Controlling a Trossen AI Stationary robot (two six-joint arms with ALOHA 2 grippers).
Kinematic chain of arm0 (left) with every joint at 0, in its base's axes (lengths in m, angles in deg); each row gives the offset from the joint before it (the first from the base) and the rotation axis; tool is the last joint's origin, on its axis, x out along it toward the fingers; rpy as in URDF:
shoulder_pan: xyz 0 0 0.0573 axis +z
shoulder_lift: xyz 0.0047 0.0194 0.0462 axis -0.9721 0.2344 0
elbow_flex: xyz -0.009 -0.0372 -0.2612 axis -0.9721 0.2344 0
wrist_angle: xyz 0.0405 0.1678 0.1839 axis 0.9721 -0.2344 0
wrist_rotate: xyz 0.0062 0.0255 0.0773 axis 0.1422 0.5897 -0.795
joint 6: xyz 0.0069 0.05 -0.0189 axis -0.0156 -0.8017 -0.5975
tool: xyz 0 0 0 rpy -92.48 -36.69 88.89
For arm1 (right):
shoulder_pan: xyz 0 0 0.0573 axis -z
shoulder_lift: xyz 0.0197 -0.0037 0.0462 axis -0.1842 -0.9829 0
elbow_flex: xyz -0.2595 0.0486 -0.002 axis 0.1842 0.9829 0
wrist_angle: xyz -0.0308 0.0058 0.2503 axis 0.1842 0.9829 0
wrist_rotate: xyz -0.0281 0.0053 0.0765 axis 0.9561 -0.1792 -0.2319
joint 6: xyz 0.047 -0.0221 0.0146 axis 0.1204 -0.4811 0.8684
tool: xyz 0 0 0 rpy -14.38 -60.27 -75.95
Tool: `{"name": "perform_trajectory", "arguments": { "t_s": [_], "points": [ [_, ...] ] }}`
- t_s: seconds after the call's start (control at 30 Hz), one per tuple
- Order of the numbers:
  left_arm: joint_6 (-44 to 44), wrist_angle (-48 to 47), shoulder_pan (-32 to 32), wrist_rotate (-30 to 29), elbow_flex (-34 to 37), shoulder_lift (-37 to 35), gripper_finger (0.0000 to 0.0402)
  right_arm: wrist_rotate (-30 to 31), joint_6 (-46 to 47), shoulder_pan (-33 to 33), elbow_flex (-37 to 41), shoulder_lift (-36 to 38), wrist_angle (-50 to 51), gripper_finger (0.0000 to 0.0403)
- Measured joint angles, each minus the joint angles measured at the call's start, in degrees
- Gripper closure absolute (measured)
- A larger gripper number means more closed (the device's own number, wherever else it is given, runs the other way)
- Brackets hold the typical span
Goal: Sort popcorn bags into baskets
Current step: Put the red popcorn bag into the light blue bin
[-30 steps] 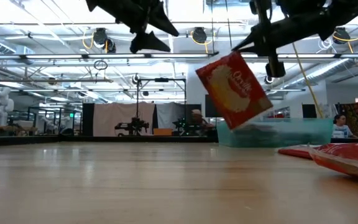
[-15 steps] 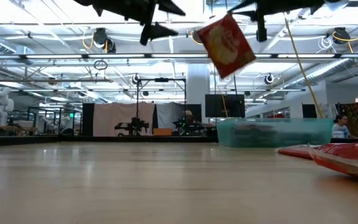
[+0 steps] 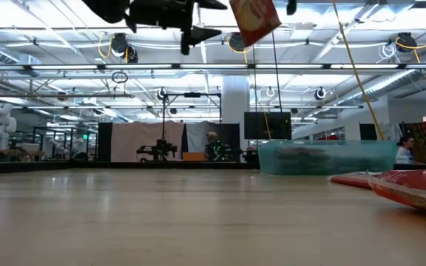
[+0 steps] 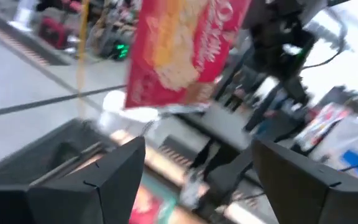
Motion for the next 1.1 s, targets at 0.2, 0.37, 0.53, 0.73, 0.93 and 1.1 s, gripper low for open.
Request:
{"name": "perform_trajectory", "arguments": {
  "t_s": [0.2, 0.37, 0.53, 0.73, 0.93, 1.1],
  "points": [
    [9.1, 20.7, -0.3, 0.8, 0.0, 6.3, 0.0105, -1.0, -0.7, 0.4, -10.3, -5.8, -2.0, 0.0403],
    [20.3, 37.9, -0.3, -2.1, 0.0, 13.1, 0.0117, -1.0, 1.4, 0.4, -15.1, -9.3, -7.2, 0.0403],
    [30.7, 53.3, -0.3, -5.9, 0.0, 20.2, 0.0119, -0.8, 4.4, -0.7, -15.9, -12.0, -10.0, 0.0403],
    [34.9, 58.6, -0.3, -9.1, 0.0, 23.7, 0.0119, 0.6, 6.8, -3.8, -15.9, -14.6, -13.4, 0.0403],
    [31.8, 61.6, -0.1, -10.0, 0.0, 23.6, 0.0119, 3.8, 7.0, -6.5, -15.8, -16.9, -14.1, 0.0403],
    [32.8, 65.1, 0.5, -11.3, 0.0, 23.6, 0.012, 4.9, 6.8, -7.6, -15.9, -18.1, -14.6, 0.0403]
  ]
}}
